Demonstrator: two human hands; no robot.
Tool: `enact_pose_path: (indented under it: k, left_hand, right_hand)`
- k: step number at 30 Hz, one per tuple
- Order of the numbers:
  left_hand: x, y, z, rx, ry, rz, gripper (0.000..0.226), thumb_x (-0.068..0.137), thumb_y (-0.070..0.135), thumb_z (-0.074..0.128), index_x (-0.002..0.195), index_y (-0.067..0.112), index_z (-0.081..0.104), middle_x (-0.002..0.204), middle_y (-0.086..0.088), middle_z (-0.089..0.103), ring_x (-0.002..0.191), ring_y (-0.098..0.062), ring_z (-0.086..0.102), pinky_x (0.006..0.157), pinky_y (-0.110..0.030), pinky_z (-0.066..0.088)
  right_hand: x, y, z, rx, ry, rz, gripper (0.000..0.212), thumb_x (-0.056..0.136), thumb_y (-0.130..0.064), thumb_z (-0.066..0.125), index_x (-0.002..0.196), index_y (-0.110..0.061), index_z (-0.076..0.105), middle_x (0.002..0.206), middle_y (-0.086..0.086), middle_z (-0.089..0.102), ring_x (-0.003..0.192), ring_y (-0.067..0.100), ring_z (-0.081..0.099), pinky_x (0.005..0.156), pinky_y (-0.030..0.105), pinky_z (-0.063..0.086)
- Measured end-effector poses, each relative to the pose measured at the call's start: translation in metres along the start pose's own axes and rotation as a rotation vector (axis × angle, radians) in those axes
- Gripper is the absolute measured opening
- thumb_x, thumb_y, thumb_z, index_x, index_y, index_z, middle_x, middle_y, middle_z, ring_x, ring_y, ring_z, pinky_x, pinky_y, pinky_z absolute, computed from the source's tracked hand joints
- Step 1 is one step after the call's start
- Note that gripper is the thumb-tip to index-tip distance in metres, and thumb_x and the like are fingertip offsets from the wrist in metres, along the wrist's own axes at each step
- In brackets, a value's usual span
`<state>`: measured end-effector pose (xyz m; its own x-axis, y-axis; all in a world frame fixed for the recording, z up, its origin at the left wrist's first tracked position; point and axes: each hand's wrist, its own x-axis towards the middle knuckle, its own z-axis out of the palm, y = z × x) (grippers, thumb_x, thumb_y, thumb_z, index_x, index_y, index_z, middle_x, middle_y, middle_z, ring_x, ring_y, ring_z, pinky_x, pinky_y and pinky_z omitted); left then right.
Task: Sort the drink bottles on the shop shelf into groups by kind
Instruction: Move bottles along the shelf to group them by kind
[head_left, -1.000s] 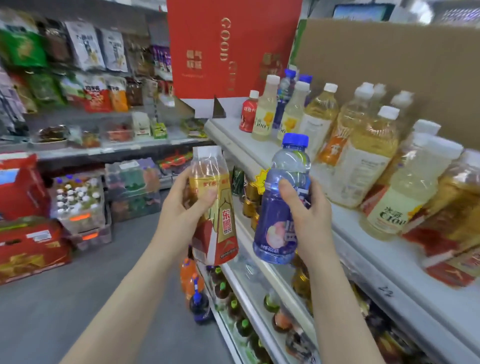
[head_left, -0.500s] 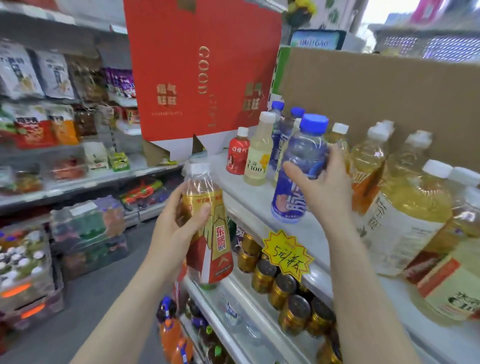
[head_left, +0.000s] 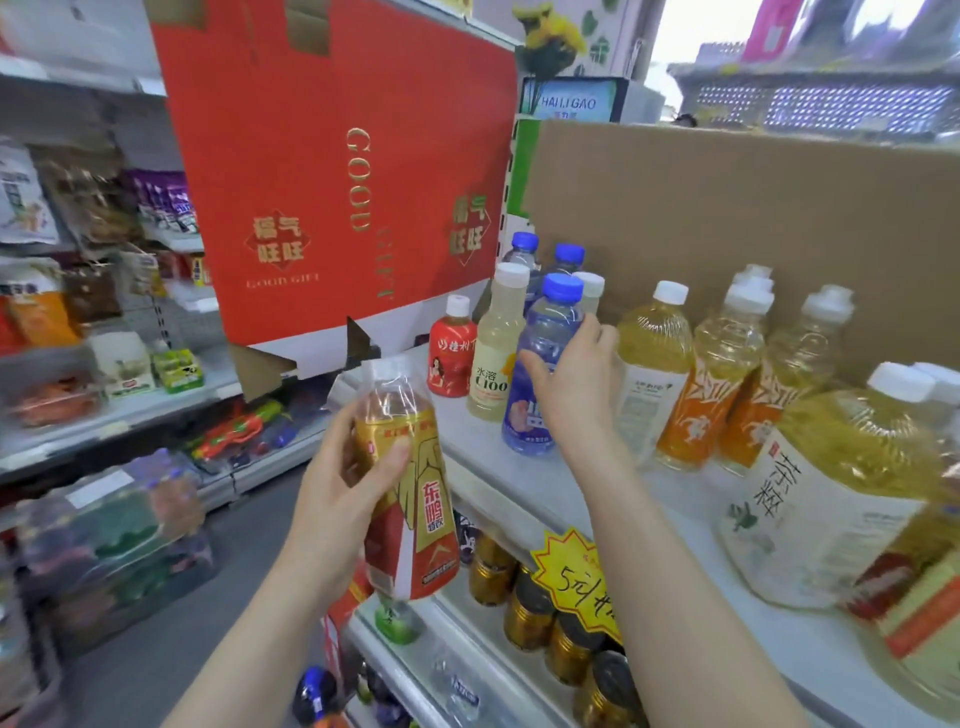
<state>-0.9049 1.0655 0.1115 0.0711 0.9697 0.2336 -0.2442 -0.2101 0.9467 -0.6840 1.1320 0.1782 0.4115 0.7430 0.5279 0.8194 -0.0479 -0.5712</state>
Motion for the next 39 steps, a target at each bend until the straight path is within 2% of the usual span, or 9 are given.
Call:
enact_pose_path:
  k: [6,9,13,16,23,26,30,34,39]
  left_hand:
    - [0.007,0.0,-0.001,0.006,-0.074,-0.018,0.074,0.062,0.054,0.077,0.133,0.045,0.053,0.121,0.006,0.069,0.111,-0.02,0.068,0.093,-0.052,0.055]
    - [0.003,-0.002,0.004,0.027,-0.124,-0.036,0.068,0.063,0.051,0.079,0.127,0.053,0.054,0.123,0.009,0.068,0.114,-0.017,0.066,0.096,-0.051,0.053]
    - [-0.014,-0.004,0.029,0.084,-0.225,-0.045,0.066,0.072,0.04,0.083,0.132,0.042,0.054,0.121,0.012,0.069,0.11,-0.008,0.066,0.091,-0.035,0.055]
    - [-0.034,-0.006,0.059,0.113,-0.318,-0.045,0.066,0.066,0.03,0.089,0.122,0.039,0.057,0.107,0.007,0.072,0.096,-0.005,0.07,0.078,-0.025,0.056]
    - [-0.091,-0.003,0.138,0.15,-0.679,-0.009,0.054,0.08,0.02,0.081,0.116,0.049,0.053,0.11,0.018,0.065,0.096,0.015,0.061,0.084,-0.013,0.051]
    - [-0.094,0.015,0.175,0.174,-0.801,0.106,0.053,0.073,0.052,0.074,0.122,0.047,0.055,0.117,0.024,0.064,0.116,0.008,0.057,0.103,-0.026,0.047]
    - [-0.09,0.041,0.235,0.307,-0.804,0.42,0.044,0.084,0.045,0.07,0.124,0.044,0.053,0.125,0.022,0.058,0.123,0.003,0.051,0.107,-0.028,0.042]
    - [-0.089,0.064,0.305,0.55,-0.724,0.818,0.052,0.087,0.033,0.071,0.135,0.025,0.055,0.136,0.006,0.053,0.128,-0.012,0.045,0.106,-0.024,0.033]
    - [-0.08,0.055,0.368,0.879,-0.672,0.878,0.061,0.09,0.032,0.068,0.145,0.019,0.046,0.147,-0.005,0.043,0.136,-0.028,0.039,0.11,-0.043,0.039]
  right_hand:
    - [-0.004,0.003,0.003,-0.09,0.029,-0.011,0.078,0.088,-0.038,0.074,0.149,-0.01,0.033,0.133,0.012,0.049,0.12,0.029,0.05,0.094,0.036,0.043]
    - [-0.027,0.0,-0.023,0.061,0.0,-0.026,0.079,0.093,-0.037,0.069,0.156,-0.017,0.026,0.143,0.009,0.043,0.128,0.023,0.048,0.1,0.033,0.042]
    - [-0.083,-0.019,-0.072,0.327,-0.247,-0.001,0.063,0.091,-0.056,0.061,0.146,-0.028,0.044,0.112,-0.014,0.063,0.101,0.002,0.062,0.089,0.029,0.052]
    - [-0.122,-0.015,-0.092,0.304,-0.334,0.045,0.064,0.079,-0.068,0.065,0.132,-0.035,0.053,0.104,-0.015,0.067,0.092,0.0,0.066,0.083,0.03,0.055]
    - [-0.185,0.034,-0.182,0.253,-0.113,0.283,0.035,0.086,-0.053,0.069,0.114,-0.035,0.061,0.104,-0.012,0.072,0.095,0.004,0.068,0.088,0.041,0.057]
    - [-0.204,0.051,-0.237,0.215,0.049,0.303,0.033,0.089,-0.053,0.067,0.115,-0.035,0.06,0.104,-0.016,0.071,0.095,-0.001,0.067,0.085,0.034,0.058]
    - [-0.219,0.08,-0.315,0.12,0.275,0.341,0.025,0.089,-0.052,0.068,0.107,-0.039,0.057,0.097,-0.027,0.068,0.087,-0.007,0.065,0.072,0.02,0.053]
    - [-0.217,0.12,-0.386,-0.101,0.454,0.379,0.032,0.089,-0.051,0.067,0.112,-0.031,0.056,0.087,-0.017,0.065,0.077,-0.007,0.06,0.062,0.019,0.042]
    - [-0.205,0.174,-0.426,-0.195,0.446,0.38,0.042,0.089,-0.05,0.067,0.122,-0.03,0.05,0.095,-0.022,0.059,0.085,-0.006,0.055,0.067,0.026,0.043]
